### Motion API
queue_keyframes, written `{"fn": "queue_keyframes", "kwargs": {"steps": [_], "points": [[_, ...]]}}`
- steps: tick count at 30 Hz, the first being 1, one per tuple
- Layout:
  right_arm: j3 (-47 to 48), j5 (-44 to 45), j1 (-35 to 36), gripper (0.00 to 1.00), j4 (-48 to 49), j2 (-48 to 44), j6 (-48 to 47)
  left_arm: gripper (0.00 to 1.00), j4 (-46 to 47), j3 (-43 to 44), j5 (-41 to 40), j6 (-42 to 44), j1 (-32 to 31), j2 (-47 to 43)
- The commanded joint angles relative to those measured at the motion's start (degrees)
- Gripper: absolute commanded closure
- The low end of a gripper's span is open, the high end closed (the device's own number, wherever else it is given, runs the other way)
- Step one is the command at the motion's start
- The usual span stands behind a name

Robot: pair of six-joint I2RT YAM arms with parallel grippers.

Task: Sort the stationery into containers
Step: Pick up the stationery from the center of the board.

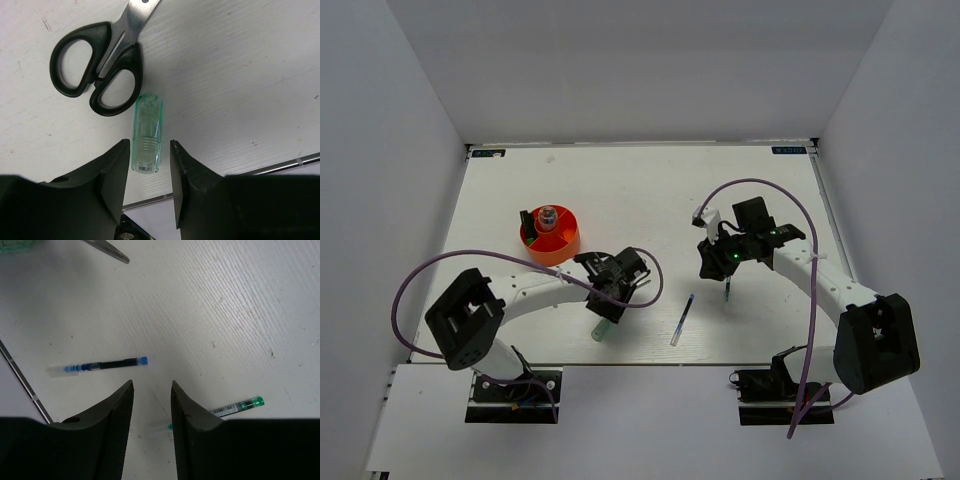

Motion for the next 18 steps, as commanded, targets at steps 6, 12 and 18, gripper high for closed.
{"fn": "queue_keyframes", "kwargs": {"steps": [6,12,18], "points": [[1.7,0.2,-0.4,0.61,0.6,-0.6,-0.3,0.52,2.7,-2.0,2.2,-0.4,1.5,0.6],[1.7,-0.1,-0.5,0.61,0.7,-0.5,-0.3,0.52,4.0,-3.1,3.3,0.1,2.6,0.7],[1.7,-0.1,-0.6,0.61,0.6,-0.5,-0.1,0.52,4.8,-3.6,4.8,0.7,3.6,1.8]]}}
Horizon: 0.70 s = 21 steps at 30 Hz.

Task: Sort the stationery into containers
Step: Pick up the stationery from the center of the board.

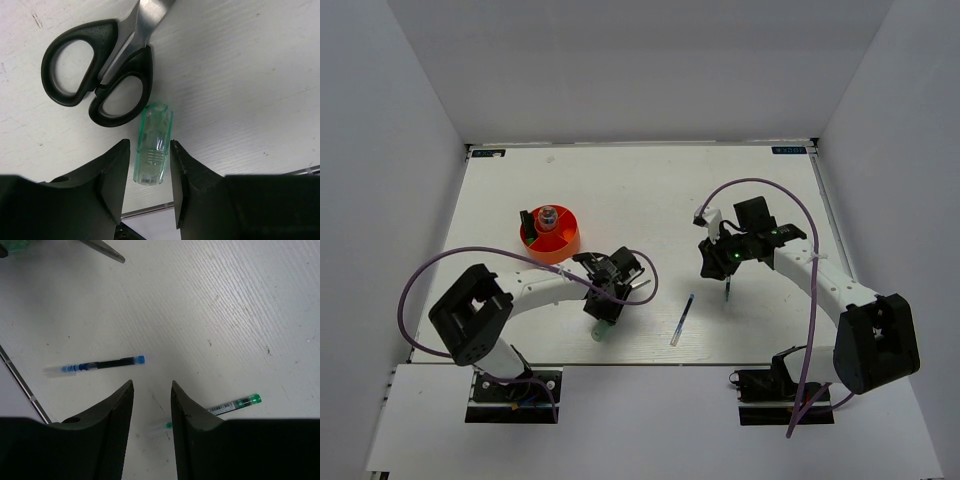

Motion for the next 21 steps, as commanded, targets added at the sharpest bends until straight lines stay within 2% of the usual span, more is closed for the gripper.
{"fn": "queue_keyframes", "kwargs": {"steps": [1,9,21], "points": [[1.6,-0.4,-0.4,0.61,0.4,-0.5,-0.1,0.52,1.8,-0.4,1.9,0.5,0.6,0.4],[1.7,-0.2,-0.6,0.59,0.7,-0.6,-0.2,0.48,3.3,-0.9,3.2,0.5,0.9,2.2],[1.6,-0.6,-1.1,0.58,0.6,-1.1,-0.1,0.49,4.6,-3.0,1.8,-0.2,0.7,3.8]]}}
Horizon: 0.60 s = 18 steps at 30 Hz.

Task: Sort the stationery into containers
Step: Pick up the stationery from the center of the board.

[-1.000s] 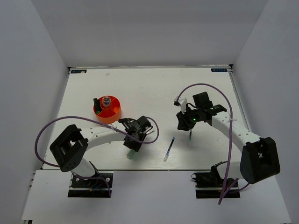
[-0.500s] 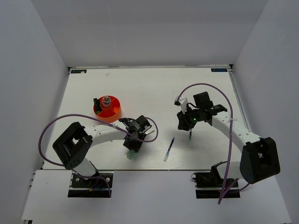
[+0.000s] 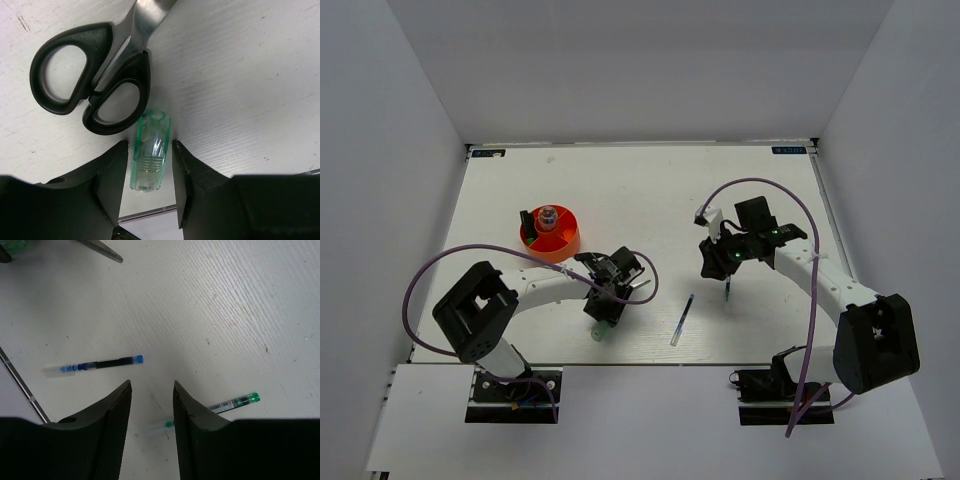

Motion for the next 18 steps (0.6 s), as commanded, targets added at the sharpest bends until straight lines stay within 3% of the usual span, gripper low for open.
{"fn": "queue_keyframes", "kwargs": {"steps": [1,10,18], "points": [[1.8,-0.7,-0.6,0.58,0.6,-1.4,-0.1,0.49,2.7,-2.7,-0.8,-0.5,-0.3,1.8],[1.6,-1.1,-1.0,0.58,0.7,-2.3,0.1,0.55,4.2,-4.0,-3.2,-0.8,-0.7,4.5],[1.4,-1.7,-1.7,0.58,0.8,-2.8,0.0,0.86,2.5,-3.1,-4.3,-0.9,-1.4,4.8]]}}
